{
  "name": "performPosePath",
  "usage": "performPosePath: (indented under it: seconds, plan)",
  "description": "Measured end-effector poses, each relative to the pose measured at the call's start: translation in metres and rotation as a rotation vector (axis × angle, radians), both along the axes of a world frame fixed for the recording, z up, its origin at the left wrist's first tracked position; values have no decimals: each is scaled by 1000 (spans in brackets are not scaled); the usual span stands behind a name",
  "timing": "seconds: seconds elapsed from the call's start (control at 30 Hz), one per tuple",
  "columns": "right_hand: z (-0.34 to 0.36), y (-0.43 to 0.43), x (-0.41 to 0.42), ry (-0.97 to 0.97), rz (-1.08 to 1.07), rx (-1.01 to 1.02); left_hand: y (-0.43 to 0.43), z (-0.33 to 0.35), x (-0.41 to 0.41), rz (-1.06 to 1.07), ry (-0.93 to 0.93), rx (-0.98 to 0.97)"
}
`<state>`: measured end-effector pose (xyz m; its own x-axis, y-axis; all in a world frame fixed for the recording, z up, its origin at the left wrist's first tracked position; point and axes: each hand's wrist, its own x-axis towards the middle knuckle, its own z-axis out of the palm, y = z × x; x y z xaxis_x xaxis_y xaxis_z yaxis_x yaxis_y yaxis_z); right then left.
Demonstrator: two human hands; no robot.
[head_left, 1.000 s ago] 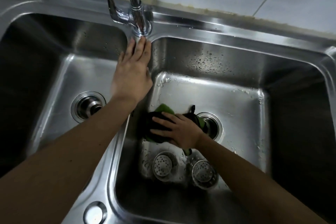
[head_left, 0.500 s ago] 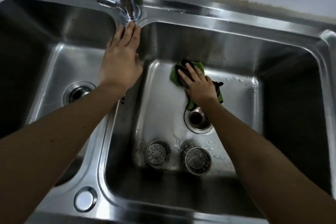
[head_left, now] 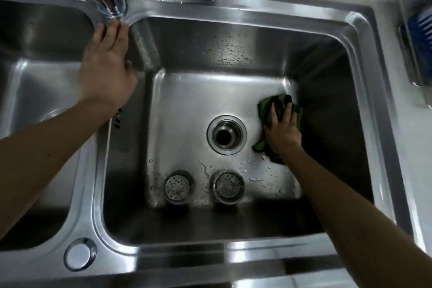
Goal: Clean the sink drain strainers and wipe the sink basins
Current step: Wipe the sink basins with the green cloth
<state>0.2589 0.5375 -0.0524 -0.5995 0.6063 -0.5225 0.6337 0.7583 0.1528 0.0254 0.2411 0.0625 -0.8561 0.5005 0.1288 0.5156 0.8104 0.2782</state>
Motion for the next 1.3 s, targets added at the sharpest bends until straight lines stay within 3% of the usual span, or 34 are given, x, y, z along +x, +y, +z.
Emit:
performPosePath:
  seconds: [0.23,0.5,0.63,0.87,1.07,1.3]
  plan:
    - [13,-45,79,-274,-24,-207,-1,2,0,-54,44,-11]
    - [12,-7,-13,-105,-134,-108,-3,-6,-4,-50,78,-15]
    - [18,3,-46,-38,-83,-73,-5,-6,-4,-47,75,-8]
    - [19,-26,11,-231,85,-155,-3,2,2,-35,40,-7]
    - [17,-52,60,-510,165,-228,-1,4,1,-29,28,-7]
    - [26,-41,38,-400,129,-186,-8,3,2,-44,53,27]
